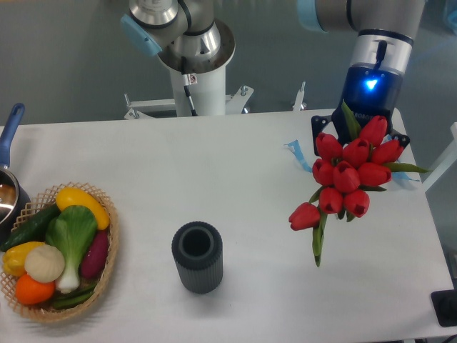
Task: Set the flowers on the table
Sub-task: 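Hold the red tulip bunch in the gripper and lift it slightly, then lower the held red tulips toward the table surface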
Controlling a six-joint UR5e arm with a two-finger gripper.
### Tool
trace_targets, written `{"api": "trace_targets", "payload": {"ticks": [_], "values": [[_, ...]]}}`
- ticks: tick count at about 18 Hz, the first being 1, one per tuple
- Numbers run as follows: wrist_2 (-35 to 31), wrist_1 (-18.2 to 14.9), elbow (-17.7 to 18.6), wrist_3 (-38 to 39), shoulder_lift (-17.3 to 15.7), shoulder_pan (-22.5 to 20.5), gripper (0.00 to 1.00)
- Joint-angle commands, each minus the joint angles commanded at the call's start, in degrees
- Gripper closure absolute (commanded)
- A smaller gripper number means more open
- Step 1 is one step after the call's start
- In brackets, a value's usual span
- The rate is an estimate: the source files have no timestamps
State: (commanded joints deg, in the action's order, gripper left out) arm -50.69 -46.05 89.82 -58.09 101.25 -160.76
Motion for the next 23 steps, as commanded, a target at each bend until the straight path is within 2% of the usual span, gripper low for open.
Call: {"api": "trace_targets", "payload": {"ticks": [6,8,12,16,18,23], "values": [[-16.5,-1.5,0.4,-4.7,0.4,5.7,0.52],[-21.1,-3.2,0.4,-7.6,1.7,7.6,0.52],[-28.3,-6.5,0.5,-14.4,4.6,8.3,0.52],[-37.1,-6.7,-0.3,-16.9,8.8,10.2,0.52],[-40.0,-6.7,-1.3,-16.9,11.8,11.1,0.52],[-40.4,-6.3,-1.6,-16.8,15.8,11.8,0.52]]}}
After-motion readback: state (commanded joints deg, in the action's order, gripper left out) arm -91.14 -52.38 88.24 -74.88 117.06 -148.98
